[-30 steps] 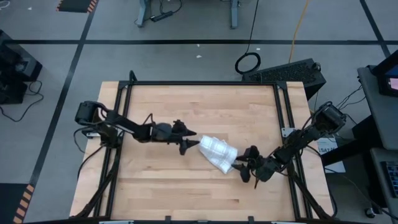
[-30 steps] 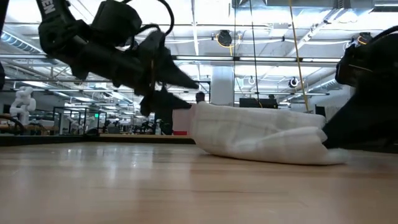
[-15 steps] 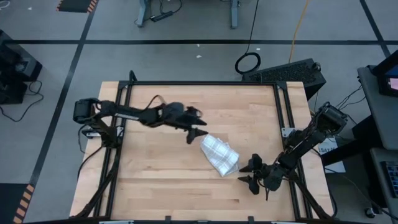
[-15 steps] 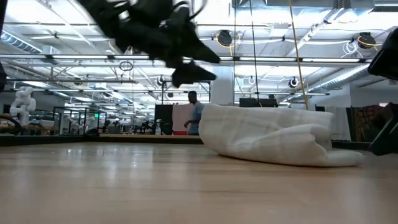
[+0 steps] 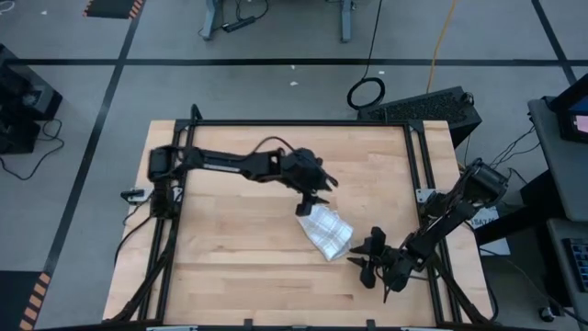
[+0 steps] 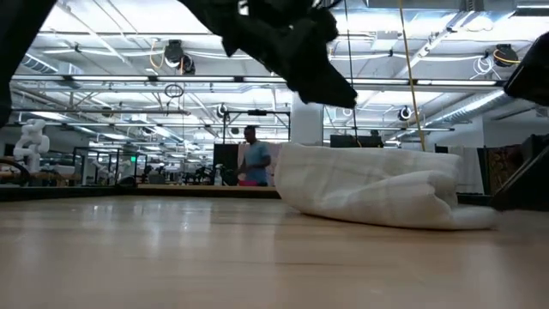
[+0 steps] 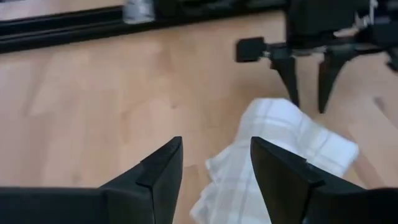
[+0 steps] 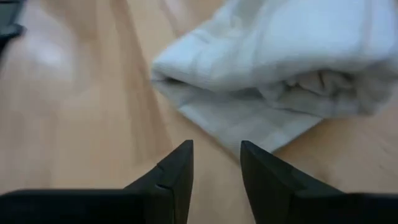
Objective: Roll towel
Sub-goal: Roll the white kitchen towel
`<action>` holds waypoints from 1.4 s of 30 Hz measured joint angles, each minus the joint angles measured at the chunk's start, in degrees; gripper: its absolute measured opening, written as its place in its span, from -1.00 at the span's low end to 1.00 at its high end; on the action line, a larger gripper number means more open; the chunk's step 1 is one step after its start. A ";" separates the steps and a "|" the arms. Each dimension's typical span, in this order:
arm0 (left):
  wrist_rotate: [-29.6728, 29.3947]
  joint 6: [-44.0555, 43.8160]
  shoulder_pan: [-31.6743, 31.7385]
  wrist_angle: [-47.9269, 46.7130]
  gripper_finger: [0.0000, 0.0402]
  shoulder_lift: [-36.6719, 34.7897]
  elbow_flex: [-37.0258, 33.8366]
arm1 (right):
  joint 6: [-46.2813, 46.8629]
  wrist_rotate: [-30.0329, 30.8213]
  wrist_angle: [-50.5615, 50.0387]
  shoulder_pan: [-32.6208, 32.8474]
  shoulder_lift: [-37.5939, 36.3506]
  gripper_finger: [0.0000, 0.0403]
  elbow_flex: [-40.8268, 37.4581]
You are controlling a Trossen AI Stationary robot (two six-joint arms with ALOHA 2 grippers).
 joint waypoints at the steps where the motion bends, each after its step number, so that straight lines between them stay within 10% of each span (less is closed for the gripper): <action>1: 0.41 1.03 -0.29 -0.43 -0.04 1.58 1.07 | 0.37 -0.02 -0.09 -0.15 0.99 -0.39 0.22; 27: 15.58 -1.07 -2.81 -22.90 -0.05 12.88 7.82 | -6.15 3.43 -6.61 -8.66 4.01 -0.39 0.77; 37: -2.64 -17.96 -6.30 -25.83 -0.05 -3.05 3.76 | -4.01 -0.89 -24.58 -8.55 -10.29 -0.39 0.68; 42: -22.81 -36.90 -16.67 -13.17 -0.05 -10.86 -8.11 | -4.92 1.92 -27.28 -8.42 -16.20 -0.39 0.52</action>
